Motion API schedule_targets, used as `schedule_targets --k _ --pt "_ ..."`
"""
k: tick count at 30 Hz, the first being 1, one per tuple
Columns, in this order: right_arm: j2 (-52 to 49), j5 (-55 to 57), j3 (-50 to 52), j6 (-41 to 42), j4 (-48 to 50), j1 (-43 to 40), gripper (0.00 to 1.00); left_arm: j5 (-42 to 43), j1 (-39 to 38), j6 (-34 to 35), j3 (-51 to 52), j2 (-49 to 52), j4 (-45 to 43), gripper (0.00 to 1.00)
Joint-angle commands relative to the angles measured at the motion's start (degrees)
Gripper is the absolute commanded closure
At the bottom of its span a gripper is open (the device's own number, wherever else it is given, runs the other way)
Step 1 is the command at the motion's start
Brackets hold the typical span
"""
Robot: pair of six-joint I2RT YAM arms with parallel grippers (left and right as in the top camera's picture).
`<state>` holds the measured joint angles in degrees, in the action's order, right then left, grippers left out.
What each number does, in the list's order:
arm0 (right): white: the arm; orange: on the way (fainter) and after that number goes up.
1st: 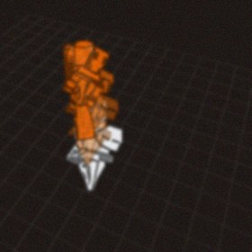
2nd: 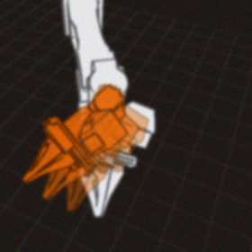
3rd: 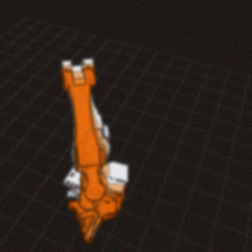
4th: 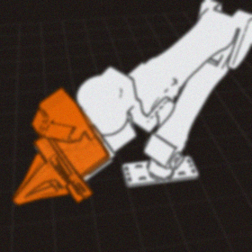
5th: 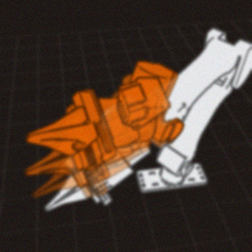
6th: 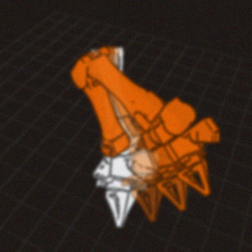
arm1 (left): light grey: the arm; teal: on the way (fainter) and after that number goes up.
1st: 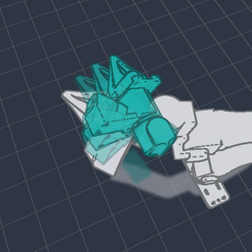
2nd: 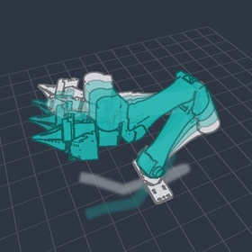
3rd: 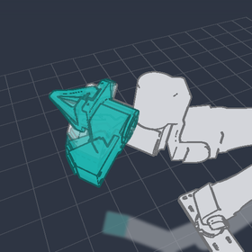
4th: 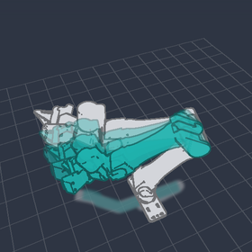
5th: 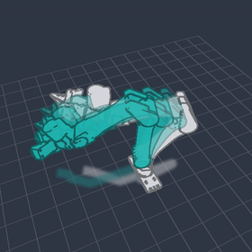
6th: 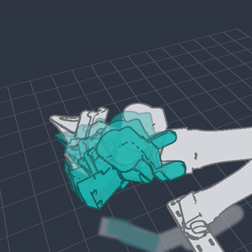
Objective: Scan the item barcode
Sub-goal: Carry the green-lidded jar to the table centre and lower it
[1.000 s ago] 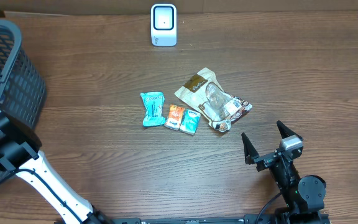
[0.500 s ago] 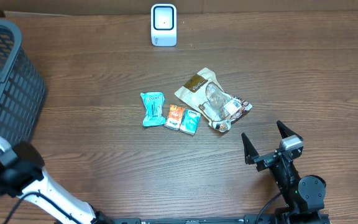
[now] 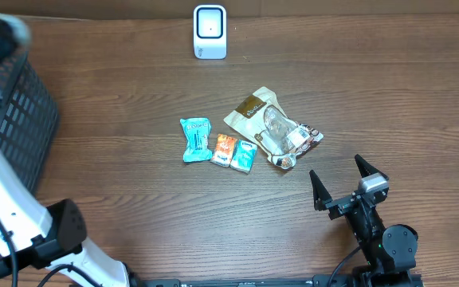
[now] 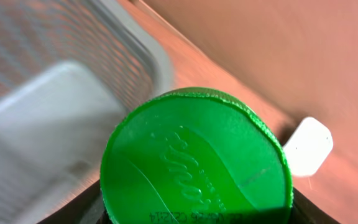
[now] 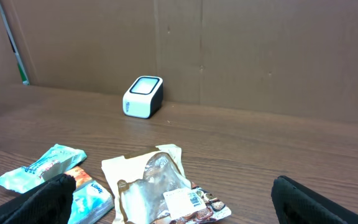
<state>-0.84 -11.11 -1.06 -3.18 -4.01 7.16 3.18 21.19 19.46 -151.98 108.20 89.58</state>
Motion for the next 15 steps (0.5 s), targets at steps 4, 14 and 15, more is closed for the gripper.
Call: schedule_targets --k 4,14,15 --pt "0.68 0.46 0.61 0.13 0.31 0.24 0.00 0.76 -11.06 -3.74 0.04 0.81 4.26 0.44" --pt "0.68 0.46 0.61 0.13 0.31 0.24 0.00 0.70 -23.85 -4.26 2.43 10.84 7.21 0.42" --pt "0.68 0.48 0.61 0.11 0.31 0.24 0.00 0.68 -24.94 -4.26 2.51 12.44 7.21 0.42"
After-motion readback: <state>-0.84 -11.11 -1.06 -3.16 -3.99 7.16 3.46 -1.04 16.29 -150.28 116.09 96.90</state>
